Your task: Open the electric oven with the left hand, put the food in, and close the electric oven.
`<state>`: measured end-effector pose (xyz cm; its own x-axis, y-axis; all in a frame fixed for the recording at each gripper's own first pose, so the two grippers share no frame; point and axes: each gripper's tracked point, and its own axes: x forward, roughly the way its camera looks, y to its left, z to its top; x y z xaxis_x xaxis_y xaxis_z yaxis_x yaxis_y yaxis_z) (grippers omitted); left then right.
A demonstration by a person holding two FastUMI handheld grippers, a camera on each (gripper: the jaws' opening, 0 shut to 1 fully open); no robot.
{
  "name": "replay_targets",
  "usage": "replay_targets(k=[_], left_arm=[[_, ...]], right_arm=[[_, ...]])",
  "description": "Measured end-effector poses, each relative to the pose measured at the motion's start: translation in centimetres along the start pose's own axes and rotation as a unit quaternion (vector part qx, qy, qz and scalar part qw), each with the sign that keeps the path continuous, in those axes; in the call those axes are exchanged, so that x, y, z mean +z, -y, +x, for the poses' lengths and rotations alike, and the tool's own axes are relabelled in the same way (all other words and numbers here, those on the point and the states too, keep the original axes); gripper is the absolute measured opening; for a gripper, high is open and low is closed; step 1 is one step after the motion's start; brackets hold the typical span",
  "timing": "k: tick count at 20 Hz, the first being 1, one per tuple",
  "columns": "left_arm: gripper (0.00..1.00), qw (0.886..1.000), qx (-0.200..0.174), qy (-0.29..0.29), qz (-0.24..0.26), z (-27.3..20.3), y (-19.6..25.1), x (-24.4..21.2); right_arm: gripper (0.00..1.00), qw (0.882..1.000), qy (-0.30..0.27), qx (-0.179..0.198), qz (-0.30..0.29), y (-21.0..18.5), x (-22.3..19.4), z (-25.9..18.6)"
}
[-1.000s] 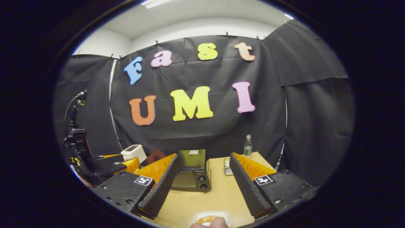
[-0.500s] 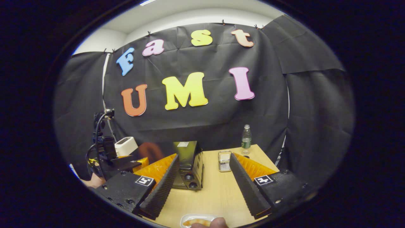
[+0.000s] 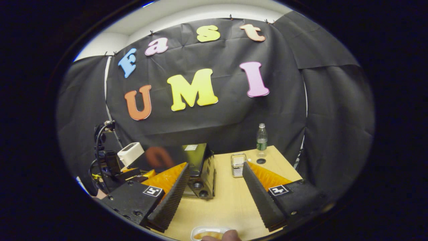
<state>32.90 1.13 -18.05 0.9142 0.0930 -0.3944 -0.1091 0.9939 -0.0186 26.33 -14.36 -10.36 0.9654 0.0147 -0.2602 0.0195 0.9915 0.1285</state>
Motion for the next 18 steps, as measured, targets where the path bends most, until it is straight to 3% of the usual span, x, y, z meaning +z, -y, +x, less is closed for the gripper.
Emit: replay_targets(k=[1,7,13,18], left_arm=[[0.99,1.000,0.000,-0.010,-0.007,-0.7,0.0,-0.6],[0.98,0.998,-0.007,-0.047,-0.028,-5.1,0.1,-5.2],[0.97,0.995,-0.023,-0.093,-0.034,-7.2,-0.2,-10.0],[0.96,0.984,-0.032,-0.162,-0.063,-7.5,-0.3,-14.9]], right_arm=[[0.97,1.000,-0.005,0.002,0.000,-0.4,-0.3,-0.1],[0.97,1.000,-0.010,0.008,-0.017,-3.0,-0.8,-3.2],[0.97,0.999,-0.032,-0.020,-0.033,-2.8,-3.2,-7.0],[0.98,0.997,-0.045,-0.051,-0.040,-1.6,-4.3,-9.1]])
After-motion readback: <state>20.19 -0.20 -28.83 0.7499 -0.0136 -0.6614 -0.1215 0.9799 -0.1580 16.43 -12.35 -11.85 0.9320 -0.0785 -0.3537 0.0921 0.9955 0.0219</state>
